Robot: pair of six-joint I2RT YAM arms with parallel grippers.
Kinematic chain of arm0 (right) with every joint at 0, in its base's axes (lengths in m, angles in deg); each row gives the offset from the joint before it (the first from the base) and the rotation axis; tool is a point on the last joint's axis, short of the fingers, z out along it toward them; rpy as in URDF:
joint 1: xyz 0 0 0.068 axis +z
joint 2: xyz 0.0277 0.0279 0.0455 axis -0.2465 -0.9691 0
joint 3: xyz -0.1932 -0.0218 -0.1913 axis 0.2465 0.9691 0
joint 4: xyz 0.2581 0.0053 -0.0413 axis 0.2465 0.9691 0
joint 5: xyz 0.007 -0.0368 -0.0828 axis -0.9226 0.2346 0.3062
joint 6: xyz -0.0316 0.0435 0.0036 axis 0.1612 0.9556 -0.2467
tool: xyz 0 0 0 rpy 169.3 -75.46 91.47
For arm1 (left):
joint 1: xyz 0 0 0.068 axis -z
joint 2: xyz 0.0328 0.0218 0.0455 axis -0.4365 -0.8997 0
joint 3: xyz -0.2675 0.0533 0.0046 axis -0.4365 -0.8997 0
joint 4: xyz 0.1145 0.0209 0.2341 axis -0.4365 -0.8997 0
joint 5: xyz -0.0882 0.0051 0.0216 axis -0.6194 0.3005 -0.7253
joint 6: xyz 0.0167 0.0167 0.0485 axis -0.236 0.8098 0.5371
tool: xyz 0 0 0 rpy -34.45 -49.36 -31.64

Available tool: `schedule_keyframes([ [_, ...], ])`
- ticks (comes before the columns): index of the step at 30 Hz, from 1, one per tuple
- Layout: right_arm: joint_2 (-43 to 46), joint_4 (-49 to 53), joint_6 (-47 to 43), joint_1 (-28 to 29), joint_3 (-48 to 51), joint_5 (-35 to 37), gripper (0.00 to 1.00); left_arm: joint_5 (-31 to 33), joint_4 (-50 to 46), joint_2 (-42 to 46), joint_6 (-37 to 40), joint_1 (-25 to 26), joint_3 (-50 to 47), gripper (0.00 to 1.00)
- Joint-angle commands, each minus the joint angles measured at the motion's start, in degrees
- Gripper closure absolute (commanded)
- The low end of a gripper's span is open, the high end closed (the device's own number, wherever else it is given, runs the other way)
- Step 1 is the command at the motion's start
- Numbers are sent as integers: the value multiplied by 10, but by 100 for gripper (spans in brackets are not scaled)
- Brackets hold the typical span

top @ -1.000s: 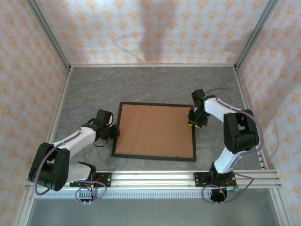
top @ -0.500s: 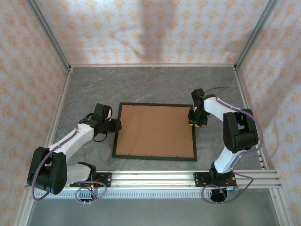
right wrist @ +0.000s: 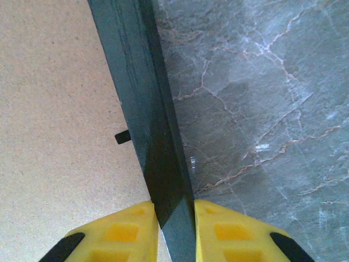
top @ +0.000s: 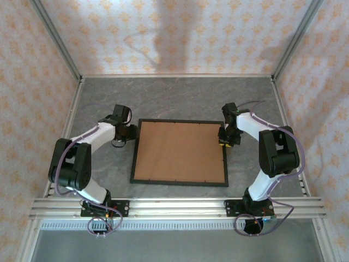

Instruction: Put the photo into the frame

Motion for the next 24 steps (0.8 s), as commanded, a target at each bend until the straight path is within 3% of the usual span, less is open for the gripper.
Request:
schedule_keyframes([
  [1, -14, -19, -2, -1, -5, 44, 79, -6, 10, -20, 14, -2, 20, 64],
  [16, -16, -21, -1, -1, -4, 34, 79, -31, 27, -75, 18, 14, 25, 66],
  [24, -24, -26, 1, 1, -4, 11, 80, 2, 14, -101, 28, 52, 36, 65],
])
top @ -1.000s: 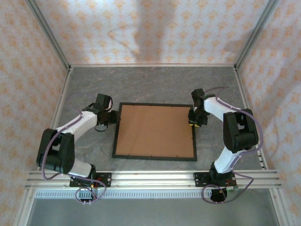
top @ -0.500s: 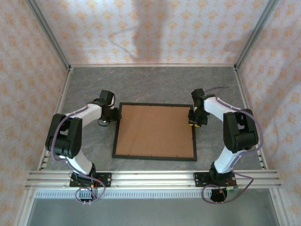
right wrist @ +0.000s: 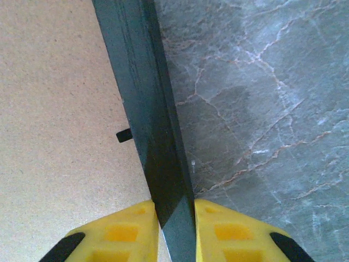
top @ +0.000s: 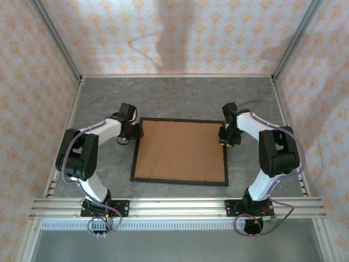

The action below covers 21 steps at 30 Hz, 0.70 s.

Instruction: Put the photo into the frame

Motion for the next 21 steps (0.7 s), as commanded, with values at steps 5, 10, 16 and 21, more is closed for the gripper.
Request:
schedule_keyframes([
  [5, -27, -26, 3, 6, -3, 6, 80, 16, -11, -48, 12, 45, 1, 65],
  [10, -30, -25, 3, 10, -6, 5, 80, 21, -16, -59, 14, 55, 7, 64],
  [16, -34, -23, 3, 11, -9, 8, 80, 35, -35, -60, 21, 60, 24, 61],
  [21, -28, -14, 0, 12, -13, 23, 81, 67, -51, -9, 21, 60, 35, 53],
])
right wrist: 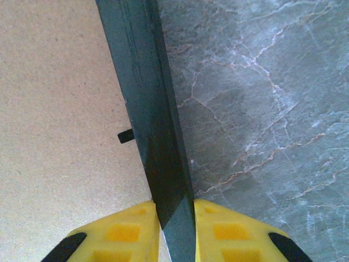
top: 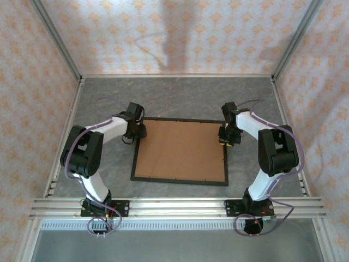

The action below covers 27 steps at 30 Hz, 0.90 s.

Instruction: Put the photo into the frame

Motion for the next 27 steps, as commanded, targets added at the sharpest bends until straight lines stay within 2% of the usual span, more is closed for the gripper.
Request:
schedule_keyframes([
  [1, -20, -25, 1, 8, -3, 15, 81, -9, -24, 25, 6, 19, 3, 52],
  [4, -18, -23, 0, 8, -3, 16, 81, 3, -31, 69, 1, 17, -6, 47],
  [8, -17, -24, 0, 8, -2, 18, 81, -1, -38, 142, -14, 8, -49, 46],
  [19, -15, -24, -3, 8, 1, 22, 81, -44, -105, 325, -83, 6, -211, 61],
  [27, -15, -26, -3, 8, 2, 21, 81, -52, -99, 320, -105, 24, -246, 65],
])
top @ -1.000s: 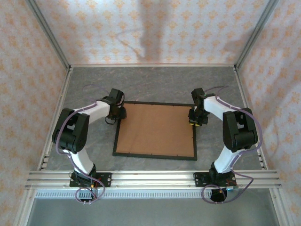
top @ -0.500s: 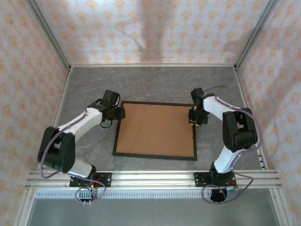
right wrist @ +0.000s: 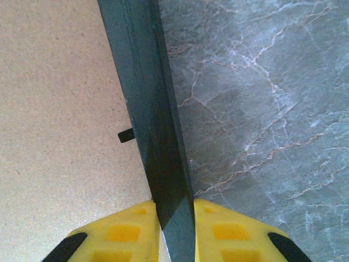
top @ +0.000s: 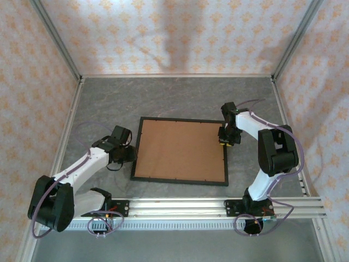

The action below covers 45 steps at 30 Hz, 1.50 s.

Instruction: Put the photo into the frame

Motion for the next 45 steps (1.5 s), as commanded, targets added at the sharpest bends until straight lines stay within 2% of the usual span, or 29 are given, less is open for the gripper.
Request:
schedule_keyframes([
  [1, -14, -28, -3, 6, 2, 16, 81, -6, -1, -17, -13, 4, -10, 66],
  [14, -16, -29, -3, 5, 5, 15, 81, -25, 13, -51, -1, 8, -10, 68],
  [29, -15, -34, 3, 7, 11, -5, 82, -64, 56, -89, -8, 37, -24, 68],
  [38, -10, -43, 14, 13, 24, -13, 82, -59, 84, -117, -18, 67, -37, 65],
  [45, -11, -40, 14, 16, 20, -10, 82, -39, 94, -120, -17, 71, -38, 62],
])
